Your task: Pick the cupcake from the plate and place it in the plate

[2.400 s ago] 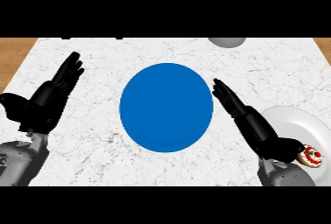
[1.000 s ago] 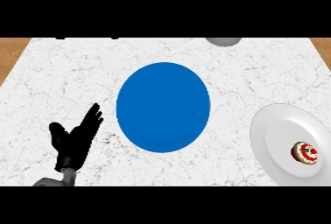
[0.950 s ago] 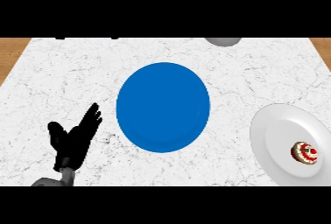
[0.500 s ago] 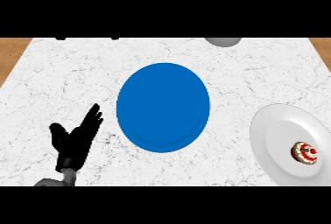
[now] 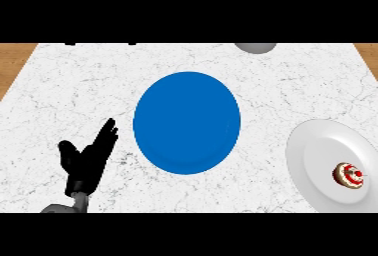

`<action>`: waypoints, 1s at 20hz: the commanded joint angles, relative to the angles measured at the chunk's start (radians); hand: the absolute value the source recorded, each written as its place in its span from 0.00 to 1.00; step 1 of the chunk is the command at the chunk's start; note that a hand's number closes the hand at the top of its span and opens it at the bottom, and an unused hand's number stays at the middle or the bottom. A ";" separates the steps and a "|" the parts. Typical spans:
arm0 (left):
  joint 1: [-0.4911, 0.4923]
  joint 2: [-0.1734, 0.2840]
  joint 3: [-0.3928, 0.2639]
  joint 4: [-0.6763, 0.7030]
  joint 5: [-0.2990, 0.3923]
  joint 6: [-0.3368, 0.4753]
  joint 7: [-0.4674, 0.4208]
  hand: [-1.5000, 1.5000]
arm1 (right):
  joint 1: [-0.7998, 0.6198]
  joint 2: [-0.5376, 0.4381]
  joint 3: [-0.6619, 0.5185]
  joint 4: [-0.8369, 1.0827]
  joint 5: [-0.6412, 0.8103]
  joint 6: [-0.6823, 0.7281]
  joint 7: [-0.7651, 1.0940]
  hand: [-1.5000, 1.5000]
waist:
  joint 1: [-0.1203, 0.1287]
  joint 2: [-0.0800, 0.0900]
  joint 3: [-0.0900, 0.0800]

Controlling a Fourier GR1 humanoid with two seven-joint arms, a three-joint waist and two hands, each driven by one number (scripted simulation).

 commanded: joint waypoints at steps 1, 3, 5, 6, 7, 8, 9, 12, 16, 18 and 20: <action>-0.015 0.002 0.033 0.073 -0.003 -0.029 0.018 0.50 | 0.002 0.047 0.019 -0.076 0.005 0.048 0.100 0.00 | -0.003 0.007 -0.005; 0.034 -0.020 0.015 0.069 -0.028 -0.023 -0.034 0.50 | 0.026 0.100 0.062 -0.099 0.051 0.022 0.076 0.00 | -0.002 0.007 -0.005; 0.000 0.002 0.049 0.051 0.010 -0.050 0.039 0.50 | 0.025 0.117 0.079 -0.072 0.086 0.020 0.072 0.00 | -0.001 0.007 -0.005; 0.012 -0.037 0.009 0.022 -0.041 -0.007 0.038 0.50 | 0.085 0.139 0.052 -0.122 0.098 0.010 0.033 0.00 | -0.005 0.006 -0.005; -0.016 -0.051 0.014 0.097 -0.055 0.000 0.017 0.50 | 0.047 0.130 0.050 -0.149 0.072 0.036 0.092 0.00 | -0.006 0.007 -0.005; 0.038 -0.033 0.020 -0.028 -0.024 -0.016 0.069 0.50 | 0.029 0.148 0.072 -0.071 0.125 0.019 0.032 0.00 | 0.002 0.006 -0.005; 0.048 -0.025 0.015 -0.046 -0.047 -0.004 0.079 0.50 | -0.010 0.178 0.095 -0.066 0.151 -0.007 0.069 0.00 | 0.004 0.007 -0.005; 0.020 -0.047 0.032 0.025 -0.049 -0.021 0.047 0.50 | 0.017 0.196 0.107 -0.126 0.213 -0.022 0.124 0.00 | -0.001 0.007 -0.005; 0.019 -0.052 0.035 0.050 -0.053 -0.045 0.026 0.50 | -0.033 0.179 0.126 -0.013 0.305 -0.042 0.109 0.00 | 0.004 0.009 -0.005; 0.013 -0.065 0.025 -0.046 -0.067 0.002 0.125 0.50 | -0.002 0.182 0.096 0.005 0.318 -0.049 0.060 0.00 | 0.001 0.007 -0.004; 0.077 -0.052 0.034 -0.044 -0.073 -0.034 0.062 0.50 | -0.074 0.239 0.148 0.013 0.355 -0.059 0.131 0.00 | 0.006 0.007 -0.005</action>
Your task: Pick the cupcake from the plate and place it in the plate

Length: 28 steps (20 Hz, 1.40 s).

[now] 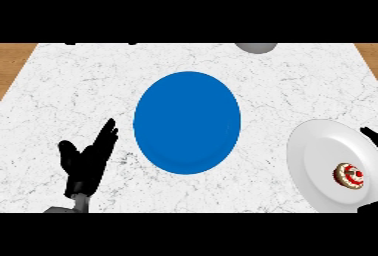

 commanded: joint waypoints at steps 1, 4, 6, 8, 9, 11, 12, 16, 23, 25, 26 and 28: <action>0.056 -0.037 -0.040 -0.056 -0.030 0.033 0.074 0.50 | -0.037 -0.012 -0.041 -0.002 0.003 0.046 0.027 0.00 | 0.000 0.004 -0.004; 0.005 -0.066 -0.003 0.108 -0.047 0.000 -0.054 0.50 | -0.063 0.028 0.009 0.112 0.063 0.013 -0.048 0.00 | -0.001 0.006 -0.004; 0.105 -0.006 0.008 0.026 -0.011 -0.062 -0.050 0.50 | -0.048 0.070 0.055 0.090 0.106 -0.017 -0.007 0.00 | 0.004 0.005 -0.004; -0.055 -0.042 0.019 0.055 -0.037 -0.011 0.065 0.50 | -0.069 0.060 0.040 0.133 0.114 0.000 -0.038 0.00 | -0.002 0.006 -0.004; -0.041 -0.037 0.056 0.107 -0.026 -0.029 0.005 0.50 | -0.088 0.060 0.050 0.134 0.128 0.007 -0.038 0.00 | -0.002 0.006 -0.004; 0.050 -0.017 0.021 0.031 -0.033 -0.046 -0.009 0.50 | -0.055 0.025 0.105 0.166 0.187 0.012 -0.081 1.00 | 0.004 0.006 -0.004; 0.011 0.026 0.066 -0.001 0.013 -0.081 0.070 0.50 | -0.064 0.021 0.095 0.195 0.180 0.004 -0.134 1.00 | 0.003 0.006 -0.004; 0.021 -0.035 0.047 0.069 -0.033 -0.065 0.003 0.50 | -0.066 0.057 0.108 0.192 0.257 -0.076 -0.151 1.00 | -0.002 0.005 -0.004; 0.032 -0.056 0.041 0.033 -0.077 -0.037 0.025 0.50 | -0.114 0.016 0.019 0.229 0.263 -0.131 -0.240 1.00 | -0.002 0.005 -0.004; 0.048 -0.054 0.036 0.033 -0.066 -0.059 0.016 0.50 | -0.110 0.098 0.022 0.141 0.241 -0.188 -0.199 1.00 | -0.004 0.004 -0.004; 0.070 -0.019 0.067 0.021 -0.034 -0.090 0.013 0.50 | -0.071 0.229 0.126 -0.001 0.300 -0.226 -0.060 1.00 | -0.007 0.000 -0.006; 0.027 -0.039 0.034 0.026 -0.067 -0.064 0.029 0.50 | -0.145 0.395 0.287 -0.039 0.389 -0.276 0.057 1.00 | 0.023 -0.002 -0.010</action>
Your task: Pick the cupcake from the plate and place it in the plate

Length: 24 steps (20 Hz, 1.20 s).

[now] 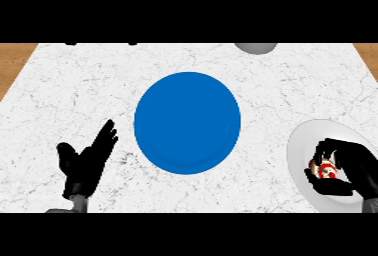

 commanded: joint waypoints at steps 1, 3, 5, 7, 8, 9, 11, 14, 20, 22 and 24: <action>-0.007 0.000 -0.021 0.025 -0.004 -0.016 0.024 0.50 | -0.052 0.228 0.187 -0.098 0.101 -0.081 0.159 1.00 | 0.043 0.007 -0.010; -0.007 -0.010 -0.030 0.017 -0.002 -0.020 0.020 0.50 | -0.075 0.296 0.230 -0.086 0.124 -0.109 0.191 1.00 | 0.080 0.009 -0.012; -0.025 -0.006 -0.032 0.024 -0.004 -0.024 0.026 0.50 | -0.125 0.361 0.283 -0.118 0.179 -0.174 0.246 1.00 | 0.080 0.002 -0.013; -0.024 -0.005 -0.033 0.033 -0.007 -0.022 0.035 0.50 | -0.165 0.365 0.328 -0.139 0.231 -0.235 0.314 1.00 | 0.084 -0.003 -0.014; -0.017 -0.006 -0.036 0.030 -0.001 -0.030 0.033 0.50 | -0.178 0.366 0.356 -0.150 0.255 -0.268 0.359 1.00 | 0.085 -0.009 -0.013; -0.021 -0.013 -0.039 0.030 -0.001 -0.026 0.035 0.50 | -0.192 0.367 0.379 -0.145 0.268 -0.298 0.398 1.00 | 0.091 -0.005 -0.012; -0.023 -0.011 -0.040 0.042 -0.004 -0.028 0.036 0.50 | -0.220 0.368 0.419 -0.166 0.285 -0.365 0.480 1.00 | 0.085 -0.006 -0.011; -0.038 -0.001 -0.032 0.045 -0.005 -0.030 0.039 0.50 | -0.261 0.369 0.470 -0.165 0.325 -0.459 0.622 1.00 | 0.089 0.000 -0.009; -0.038 -0.028 -0.054 0.042 -0.012 -0.016 0.055 0.50 | -0.305 0.370 0.592 -0.149 0.430 -0.669 0.913 1.00 | 0.072 0.002 -0.006; -0.036 -0.025 -0.039 0.052 -0.014 -0.007 0.039 0.50 | -0.344 0.370 0.626 -0.150 0.468 -0.752 1.019 1.00 | 0.069 0.005 -0.006; -0.035 -0.027 -0.055 0.039 -0.012 -0.020 0.055 0.50 | -0.375 0.370 0.657 -0.119 0.527 -0.805 1.085 1.00 | 0.071 0.005 -0.006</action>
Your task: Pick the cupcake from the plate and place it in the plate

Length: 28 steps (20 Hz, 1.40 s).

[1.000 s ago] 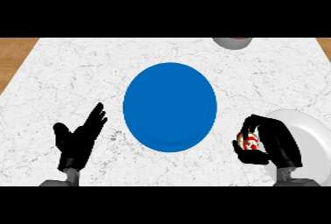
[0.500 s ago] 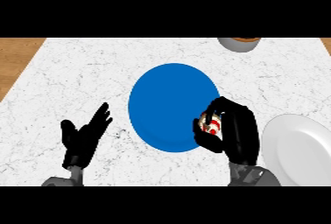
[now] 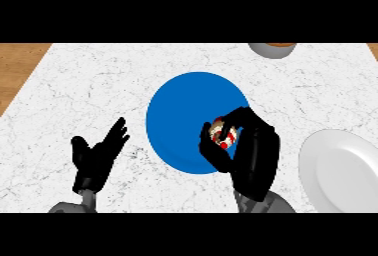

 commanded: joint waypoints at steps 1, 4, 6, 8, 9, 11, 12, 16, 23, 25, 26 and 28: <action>0.004 -0.003 0.003 0.034 0.003 -0.002 0.005 0.50 | -0.060 0.003 0.062 0.053 0.131 -0.149 0.221 1.00 | -0.017 0.009 -0.004; -0.005 -0.006 0.010 0.037 0.006 0.003 0.014 0.50 | -0.101 0.003 0.103 0.125 0.234 -0.186 0.330 1.00 | -0.024 0.012 -0.003; 0.024 0.002 0.009 0.024 -0.001 0.003 0.000 0.50 | -0.147 0.002 0.075 0.169 0.292 -0.159 0.389 1.00 | -0.019 0.012 -0.003; 0.035 -0.003 0.002 -0.005 0.003 0.002 0.004 0.50 | -0.151 0.002 0.036 0.202 0.360 -0.185 0.428 1.00 | -0.027 0.011 -0.001; 0.040 -0.010 -0.006 0.006 -0.008 0.012 0.006 0.50 | -0.153 0.002 0.045 0.207 0.380 -0.187 0.453 1.00 | -0.029 0.012 0.000; 0.037 0.010 0.026 -0.006 0.019 -0.005 0.010 0.50 | -0.174 0.002 0.047 0.269 0.405 -0.212 0.486 1.00 | -0.020 0.016 0.000; 0.041 0.005 0.024 0.019 0.018 -0.013 -0.011 0.50 | -0.194 0.002 0.012 0.291 0.396 -0.219 0.486 1.00 | -0.026 0.020 0.000; 0.016 0.008 0.022 0.009 0.010 -0.010 0.010 0.50 | -0.258 0.002 -0.019 0.365 0.401 -0.251 0.510 1.00 | -0.026 0.022 0.001; 0.001 0.013 0.039 0.017 0.013 -0.014 0.017 0.50 | -0.284 0.002 -0.097 0.521 0.353 -0.390 0.450 1.00 | -0.037 0.024 0.002; 0.032 0.009 0.021 0.003 -0.002 -0.008 0.003 0.50 | -0.257 0.002 -0.183 0.549 0.183 -0.260 0.437 1.00 | -0.020 0.033 0.003; -0.003 -0.012 0.018 0.021 -0.007 0.006 0.005 0.50 | -0.268 0.002 -0.179 0.597 0.141 -0.203 0.413 0.00 | -0.027 0.034 0.002; 0.010 -0.011 0.012 0.029 -0.004 -0.009 -0.005 0.50 | -0.290 0.002 -0.150 0.669 0.028 -0.220 0.381 0.00 | -0.014 0.033 0.002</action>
